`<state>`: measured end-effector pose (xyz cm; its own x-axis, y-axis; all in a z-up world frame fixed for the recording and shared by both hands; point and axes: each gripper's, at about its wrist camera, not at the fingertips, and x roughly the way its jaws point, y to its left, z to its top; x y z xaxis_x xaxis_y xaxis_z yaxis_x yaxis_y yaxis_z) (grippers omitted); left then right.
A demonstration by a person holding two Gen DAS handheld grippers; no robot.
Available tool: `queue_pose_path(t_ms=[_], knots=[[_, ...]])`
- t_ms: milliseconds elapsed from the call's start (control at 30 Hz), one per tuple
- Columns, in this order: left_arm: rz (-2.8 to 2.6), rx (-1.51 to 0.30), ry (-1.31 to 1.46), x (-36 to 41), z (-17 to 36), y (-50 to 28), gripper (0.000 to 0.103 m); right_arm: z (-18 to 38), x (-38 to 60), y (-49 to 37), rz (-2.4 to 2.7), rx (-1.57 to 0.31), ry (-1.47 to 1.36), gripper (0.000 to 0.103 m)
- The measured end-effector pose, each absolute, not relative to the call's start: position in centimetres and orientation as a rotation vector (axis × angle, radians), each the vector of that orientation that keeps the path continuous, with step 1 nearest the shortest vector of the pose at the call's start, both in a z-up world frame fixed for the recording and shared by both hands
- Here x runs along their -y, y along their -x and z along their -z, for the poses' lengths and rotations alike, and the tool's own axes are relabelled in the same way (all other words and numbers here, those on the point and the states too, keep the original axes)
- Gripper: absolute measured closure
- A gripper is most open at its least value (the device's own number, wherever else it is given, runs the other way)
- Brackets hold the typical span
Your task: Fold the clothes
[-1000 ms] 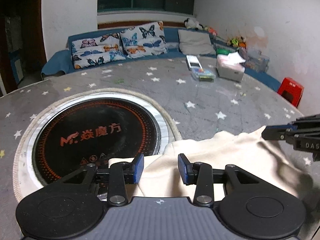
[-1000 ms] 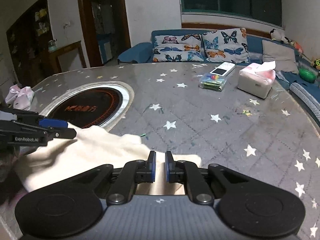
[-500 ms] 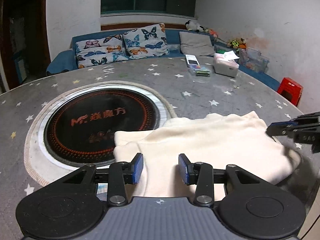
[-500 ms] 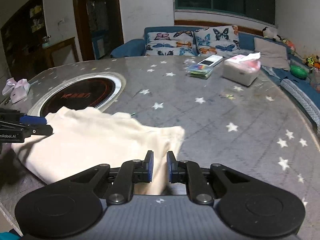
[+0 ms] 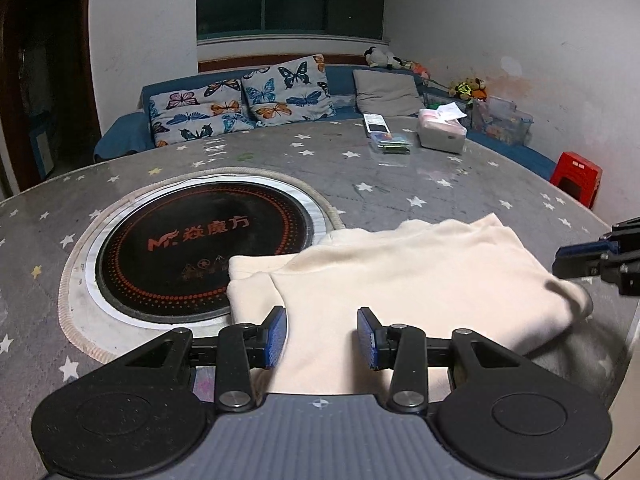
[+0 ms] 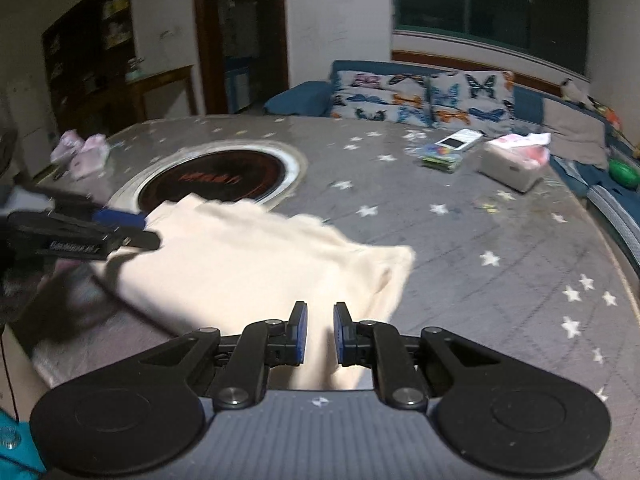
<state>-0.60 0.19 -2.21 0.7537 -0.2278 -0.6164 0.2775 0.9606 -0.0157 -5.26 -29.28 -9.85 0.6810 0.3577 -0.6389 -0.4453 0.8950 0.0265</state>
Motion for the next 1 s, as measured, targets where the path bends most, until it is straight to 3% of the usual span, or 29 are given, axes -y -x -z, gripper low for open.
queue_pose_path(t_ms=[200,700,1000], knots=[[0.247,-0.667,-0.104,-0.6,3.0,1.2,0.061,11.5,29.4,5.9,-0.442,-0.731,0.161,0.091],[0.380,-0.619,-0.115,2.9,1.3,3.4,0.061,9.2,24.6,5.9,-0.593,-0.657,0.205,0.090],[0.385,-0.640,-0.140,3.5,2.5,3.8,0.061,11.0,23.5,5.9,-0.632,-0.726,0.239,0.090]])
